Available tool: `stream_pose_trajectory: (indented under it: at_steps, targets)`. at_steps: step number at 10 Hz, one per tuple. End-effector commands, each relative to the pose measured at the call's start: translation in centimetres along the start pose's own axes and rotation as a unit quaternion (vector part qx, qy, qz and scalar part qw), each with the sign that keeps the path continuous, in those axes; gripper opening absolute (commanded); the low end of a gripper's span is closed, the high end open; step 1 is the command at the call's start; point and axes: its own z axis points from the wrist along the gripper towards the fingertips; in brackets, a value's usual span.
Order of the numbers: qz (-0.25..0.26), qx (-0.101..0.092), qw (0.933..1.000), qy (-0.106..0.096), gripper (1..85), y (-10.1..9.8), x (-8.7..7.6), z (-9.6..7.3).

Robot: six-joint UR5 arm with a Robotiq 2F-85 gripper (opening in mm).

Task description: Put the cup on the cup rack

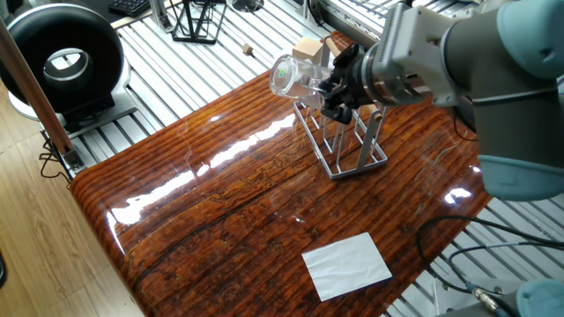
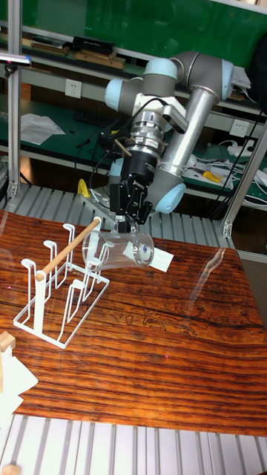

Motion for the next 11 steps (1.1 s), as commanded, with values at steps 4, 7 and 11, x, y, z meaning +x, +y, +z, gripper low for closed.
stream_pose_trajectory:
  at_steps: [4,7,11]
  targets:
    - [-0.034,0.034,0.9988,0.005,1.0,-0.7,-2.2,0.0]
    - [-0.033,0.037,0.9987,0.010,1.0,-0.8,-2.1,0.3]
    - [-0.048,0.051,0.9975,0.011,1.0,-1.3,-2.5,0.4]
